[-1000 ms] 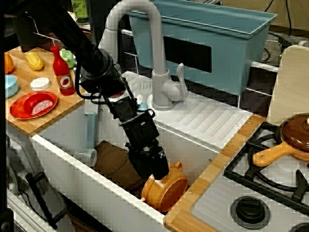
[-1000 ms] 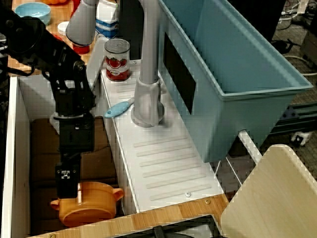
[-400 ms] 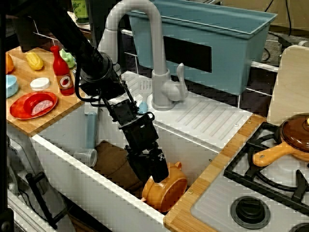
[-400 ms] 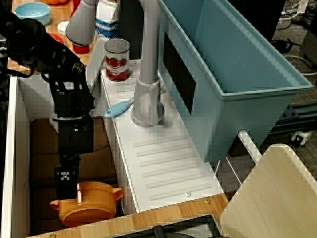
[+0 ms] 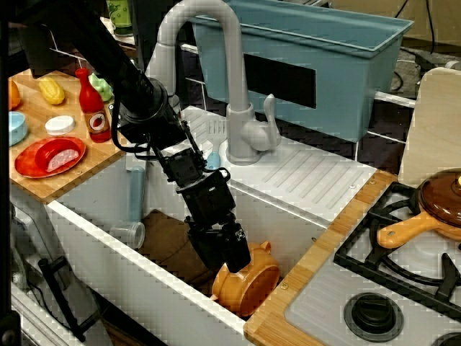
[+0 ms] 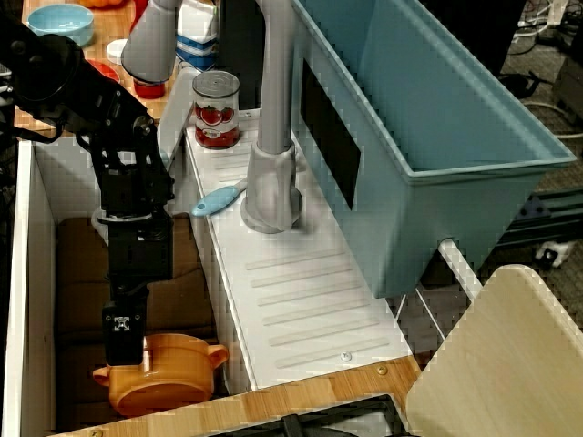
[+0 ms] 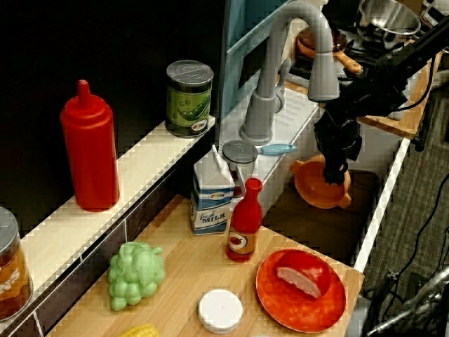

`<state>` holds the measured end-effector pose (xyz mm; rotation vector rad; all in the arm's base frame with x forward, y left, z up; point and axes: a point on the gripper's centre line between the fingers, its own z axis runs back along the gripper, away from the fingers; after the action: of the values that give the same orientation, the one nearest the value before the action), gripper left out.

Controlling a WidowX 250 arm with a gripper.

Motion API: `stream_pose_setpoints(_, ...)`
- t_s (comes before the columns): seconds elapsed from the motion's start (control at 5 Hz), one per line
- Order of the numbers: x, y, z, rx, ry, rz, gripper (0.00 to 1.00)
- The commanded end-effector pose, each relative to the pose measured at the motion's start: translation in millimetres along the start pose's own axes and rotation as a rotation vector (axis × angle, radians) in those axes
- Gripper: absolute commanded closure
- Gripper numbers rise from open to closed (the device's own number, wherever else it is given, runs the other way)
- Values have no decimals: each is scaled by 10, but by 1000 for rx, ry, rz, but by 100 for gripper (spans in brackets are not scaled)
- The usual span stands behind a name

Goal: Flip orange pot upright in sink

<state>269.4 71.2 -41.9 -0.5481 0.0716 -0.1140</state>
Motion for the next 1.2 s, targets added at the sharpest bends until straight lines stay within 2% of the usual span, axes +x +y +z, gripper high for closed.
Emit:
stream_pose_setpoints(0.0,113,-13,105,9,-81,-15,0)
stream_pose_setpoints(0.6,281,30,96,-1,-143,24,0)
stream_pose_setpoints(1.0,305,-10,82,-25,-133,35,0)
